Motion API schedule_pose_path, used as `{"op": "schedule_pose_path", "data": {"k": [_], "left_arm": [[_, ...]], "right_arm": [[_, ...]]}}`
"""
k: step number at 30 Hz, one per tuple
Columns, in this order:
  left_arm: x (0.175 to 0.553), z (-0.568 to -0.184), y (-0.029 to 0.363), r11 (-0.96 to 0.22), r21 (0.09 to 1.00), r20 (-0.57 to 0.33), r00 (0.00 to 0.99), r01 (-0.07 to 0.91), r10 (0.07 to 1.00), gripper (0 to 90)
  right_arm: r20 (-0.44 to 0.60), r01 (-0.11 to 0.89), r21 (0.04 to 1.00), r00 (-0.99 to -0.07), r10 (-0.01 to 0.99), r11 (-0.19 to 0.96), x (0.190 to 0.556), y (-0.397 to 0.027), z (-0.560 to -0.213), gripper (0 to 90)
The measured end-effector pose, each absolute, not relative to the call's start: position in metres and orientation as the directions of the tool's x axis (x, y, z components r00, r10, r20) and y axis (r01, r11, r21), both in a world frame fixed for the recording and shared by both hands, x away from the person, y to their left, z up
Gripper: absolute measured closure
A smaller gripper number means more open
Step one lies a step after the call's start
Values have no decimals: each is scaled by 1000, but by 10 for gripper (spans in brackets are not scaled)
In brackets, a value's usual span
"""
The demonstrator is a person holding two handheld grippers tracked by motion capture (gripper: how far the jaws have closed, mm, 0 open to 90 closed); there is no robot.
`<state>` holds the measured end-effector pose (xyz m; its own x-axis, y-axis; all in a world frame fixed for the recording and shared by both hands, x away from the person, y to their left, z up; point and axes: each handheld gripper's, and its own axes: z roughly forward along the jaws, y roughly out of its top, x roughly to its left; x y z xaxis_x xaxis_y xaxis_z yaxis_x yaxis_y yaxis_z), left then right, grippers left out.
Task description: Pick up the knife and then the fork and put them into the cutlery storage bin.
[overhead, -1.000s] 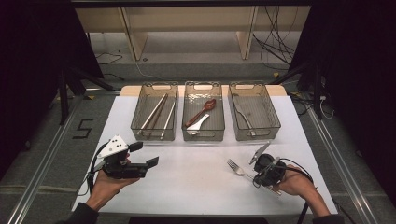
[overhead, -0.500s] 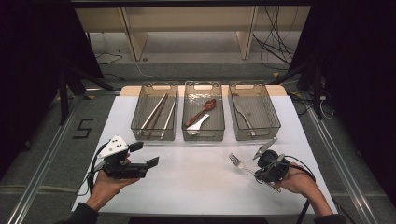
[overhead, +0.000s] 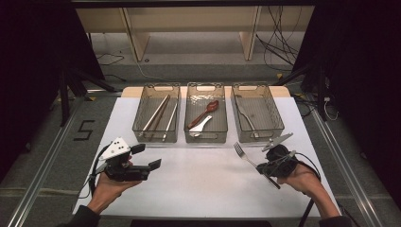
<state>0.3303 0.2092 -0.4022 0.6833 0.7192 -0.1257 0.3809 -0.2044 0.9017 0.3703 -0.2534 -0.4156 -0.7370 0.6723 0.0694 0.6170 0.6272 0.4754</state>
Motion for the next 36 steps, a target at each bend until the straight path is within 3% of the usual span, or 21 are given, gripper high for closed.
{"op": "schedule_pose_path", "data": {"k": [12,36], "left_arm": [[331,-403,209,-206,901,-125,683,382,719,155],[331,-403,209,-203,901,-126,681,382,721,155]], "right_arm": [[107,644,573,-671,734,506,390,-269,-400,840],[144,668,636,-594,791,386,428,-277,-379,840]]}}
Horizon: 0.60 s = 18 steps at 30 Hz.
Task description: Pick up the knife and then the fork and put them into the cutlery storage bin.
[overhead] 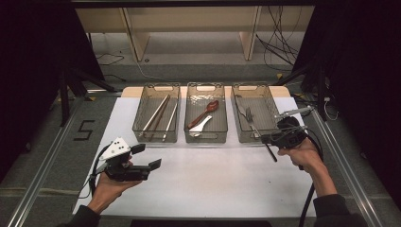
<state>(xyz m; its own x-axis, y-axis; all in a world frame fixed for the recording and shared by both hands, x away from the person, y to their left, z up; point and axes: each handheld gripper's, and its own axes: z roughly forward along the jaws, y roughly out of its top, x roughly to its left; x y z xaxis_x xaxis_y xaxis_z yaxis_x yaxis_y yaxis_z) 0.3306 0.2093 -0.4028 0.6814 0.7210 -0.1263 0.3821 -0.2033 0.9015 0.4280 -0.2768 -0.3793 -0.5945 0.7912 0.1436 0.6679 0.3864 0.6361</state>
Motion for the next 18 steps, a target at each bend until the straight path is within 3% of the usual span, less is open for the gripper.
{"op": "schedule_pose_path", "data": {"k": [18], "left_arm": [[331,-403,210,-202,901,-128,681,383,721,155]], "right_arm": [[167,699,657,-500,850,282,477,-275,-352,840]]}}
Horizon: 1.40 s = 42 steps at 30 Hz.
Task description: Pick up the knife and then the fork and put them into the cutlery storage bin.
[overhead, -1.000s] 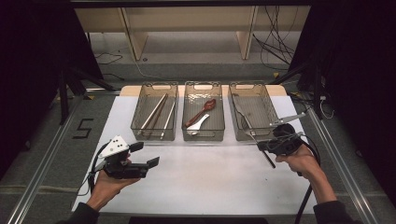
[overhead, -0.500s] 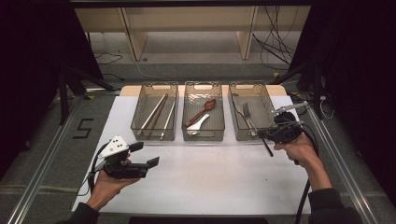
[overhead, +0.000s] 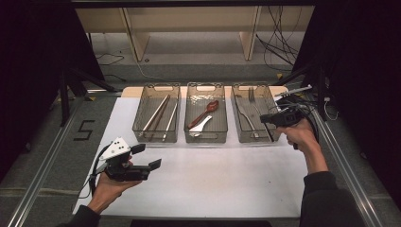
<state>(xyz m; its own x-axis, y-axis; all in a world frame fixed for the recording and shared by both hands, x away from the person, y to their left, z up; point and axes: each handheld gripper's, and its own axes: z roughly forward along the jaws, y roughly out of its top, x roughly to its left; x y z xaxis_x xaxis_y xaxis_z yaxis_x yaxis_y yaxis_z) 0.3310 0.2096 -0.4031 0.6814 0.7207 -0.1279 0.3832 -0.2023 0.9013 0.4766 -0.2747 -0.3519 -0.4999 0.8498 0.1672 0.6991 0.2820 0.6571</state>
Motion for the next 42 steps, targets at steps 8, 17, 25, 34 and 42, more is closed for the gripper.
{"op": "schedule_pose_path", "data": {"k": [8,17,25,34,42], "left_arm": [[331,-403,209,-202,901,-129,682,384,720,155],[331,-403,210,-204,901,-128,683,383,719,155],[331,-403,210,-201,901,-131,682,384,719,155],[331,-403,210,-203,901,-129,684,383,717,155],[331,-403,210,-193,903,-137,681,385,719,155]], "right_arm": [[178,718,653,-455,873,241,497,-272,-349,840],[174,721,653,-439,882,230,508,-263,-346,840],[179,737,644,-406,896,205,519,-262,-348,839],[183,757,629,-364,913,176,529,-258,-351,839],[177,774,612,-332,927,161,537,-257,-358,839]]}}
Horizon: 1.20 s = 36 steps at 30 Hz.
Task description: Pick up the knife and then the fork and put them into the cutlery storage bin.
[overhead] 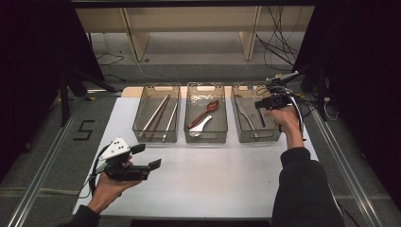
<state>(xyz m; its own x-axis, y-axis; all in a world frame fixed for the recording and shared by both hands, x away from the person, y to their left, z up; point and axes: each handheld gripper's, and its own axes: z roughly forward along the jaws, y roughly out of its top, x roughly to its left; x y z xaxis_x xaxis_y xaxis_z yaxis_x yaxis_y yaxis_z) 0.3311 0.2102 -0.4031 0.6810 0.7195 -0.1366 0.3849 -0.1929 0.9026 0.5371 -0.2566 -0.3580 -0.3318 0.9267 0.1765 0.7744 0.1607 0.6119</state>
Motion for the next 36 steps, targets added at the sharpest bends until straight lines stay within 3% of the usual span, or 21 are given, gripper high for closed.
{"op": "schedule_pose_path", "data": {"k": [15,17,36], "left_arm": [[331,-403,210,-203,901,-131,687,383,715,155],[331,-403,210,-197,902,-135,685,384,716,155],[331,-403,210,-199,900,-137,685,389,716,155]], "right_arm": [[158,807,576,-268,951,132,547,-252,-372,821],[157,811,569,-269,950,135,548,-250,-374,748],[189,734,645,-421,887,211,515,-242,-369,469]]}}
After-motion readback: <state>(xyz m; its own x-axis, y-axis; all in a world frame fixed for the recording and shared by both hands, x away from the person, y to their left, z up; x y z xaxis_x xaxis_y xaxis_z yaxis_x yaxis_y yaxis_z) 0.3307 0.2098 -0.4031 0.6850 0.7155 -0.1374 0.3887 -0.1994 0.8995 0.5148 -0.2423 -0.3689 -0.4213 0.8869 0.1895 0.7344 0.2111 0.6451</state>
